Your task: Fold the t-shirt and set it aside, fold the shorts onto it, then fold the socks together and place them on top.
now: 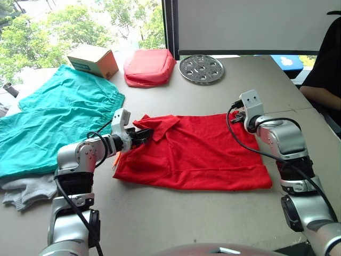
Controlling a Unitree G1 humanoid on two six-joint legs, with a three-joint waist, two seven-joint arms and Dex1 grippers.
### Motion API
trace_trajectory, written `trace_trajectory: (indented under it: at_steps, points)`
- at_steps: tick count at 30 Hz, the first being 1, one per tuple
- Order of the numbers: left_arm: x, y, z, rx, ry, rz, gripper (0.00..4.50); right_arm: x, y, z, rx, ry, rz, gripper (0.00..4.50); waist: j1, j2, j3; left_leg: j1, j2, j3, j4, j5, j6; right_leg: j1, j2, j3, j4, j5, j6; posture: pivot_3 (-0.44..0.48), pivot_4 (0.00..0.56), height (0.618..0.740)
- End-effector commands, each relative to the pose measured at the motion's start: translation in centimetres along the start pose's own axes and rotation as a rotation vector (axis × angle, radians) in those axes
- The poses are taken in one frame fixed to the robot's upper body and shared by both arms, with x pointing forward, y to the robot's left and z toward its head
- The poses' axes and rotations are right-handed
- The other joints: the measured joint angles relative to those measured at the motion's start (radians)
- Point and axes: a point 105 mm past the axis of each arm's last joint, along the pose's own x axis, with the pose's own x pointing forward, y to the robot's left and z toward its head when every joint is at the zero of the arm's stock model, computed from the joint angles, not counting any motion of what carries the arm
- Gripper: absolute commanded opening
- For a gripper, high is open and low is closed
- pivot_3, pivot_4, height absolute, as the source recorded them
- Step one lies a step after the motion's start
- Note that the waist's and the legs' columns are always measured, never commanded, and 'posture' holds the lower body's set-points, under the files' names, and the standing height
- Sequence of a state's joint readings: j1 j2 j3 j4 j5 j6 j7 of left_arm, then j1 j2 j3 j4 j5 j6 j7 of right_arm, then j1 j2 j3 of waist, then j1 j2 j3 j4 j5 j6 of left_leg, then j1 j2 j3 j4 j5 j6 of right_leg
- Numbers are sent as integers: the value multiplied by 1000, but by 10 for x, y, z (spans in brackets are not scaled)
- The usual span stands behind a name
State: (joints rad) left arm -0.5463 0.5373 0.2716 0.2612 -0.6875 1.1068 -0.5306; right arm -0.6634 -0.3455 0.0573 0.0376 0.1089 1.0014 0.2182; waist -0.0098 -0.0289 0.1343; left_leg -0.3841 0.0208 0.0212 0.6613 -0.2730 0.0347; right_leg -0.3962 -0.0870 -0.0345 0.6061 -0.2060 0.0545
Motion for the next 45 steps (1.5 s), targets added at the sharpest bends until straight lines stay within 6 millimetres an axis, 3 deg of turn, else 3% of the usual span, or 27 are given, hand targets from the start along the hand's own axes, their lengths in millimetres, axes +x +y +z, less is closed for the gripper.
trace_trajectory:
  at_steps: [1, 5, 10, 15, 19, 27, 35, 45]
  points:
    - [-10, -12, 55, -118, -142, -94, 16, -5, -15, 18, 16, -80, -60, 0, -2, -3, 1, 0, 0, -1, 0, 0, 0, 0, 0, -1, 0, 0, 1, 0, 150, 740]
    - [-10, -16, 81, -280, -166, -136, 16, -5, -23, 16, 58, -64, -78, 0, -6, -3, 1, 1, 0, -1, -2, 0, 0, 0, 0, -1, -1, 1, 2, 0, 150, 740]
    - [-1, -12, 86, -328, -138, -119, 16, -7, -36, 11, 124, -62, -118, 0, -6, -4, 1, 1, 0, 0, -8, 3, -5, 0, 0, -1, 0, 1, 2, 0, 150, 740]
    - [0, -4, 79, -292, -86, -102, 16, -14, -36, 13, 163, -129, -120, 0, -7, -4, 1, 1, 0, 0, -10, 3, -6, 0, 0, -1, -1, 1, 2, 0, 150, 740]
    - [-8, -6, 69, -250, -14, -150, 16, -31, -27, 16, 222, -216, -69, 0, -6, -3, 1, 1, 0, 0, -10, 4, -6, 0, 0, -1, -1, 1, 2, 0, 150, 740]
    - [-18, 3, 46, -125, 123, -144, 16, -68, -13, -6, 263, -212, 50, 0, -4, -3, 1, 1, 0, 0, -10, 2, -3, 0, 0, -1, -1, 1, 1, 0, 150, 740]
    - [-20, 9, 41, 35, 162, -131, 16, -88, -29, -45, 28, -64, 27, 0, -1, -4, 1, 1, 0, 0, -10, 1, -2, 0, 0, -1, -5, -1, -1, 0, 150, 740]
    - [-20, -5, 33, 264, 153, -195, 16, -88, -15, -55, -127, -39, 92, 0, 3, -5, 1, 1, 1, 1, -10, 1, -2, -1, 0, 0, -5, -2, -3, 0, 150, 740]
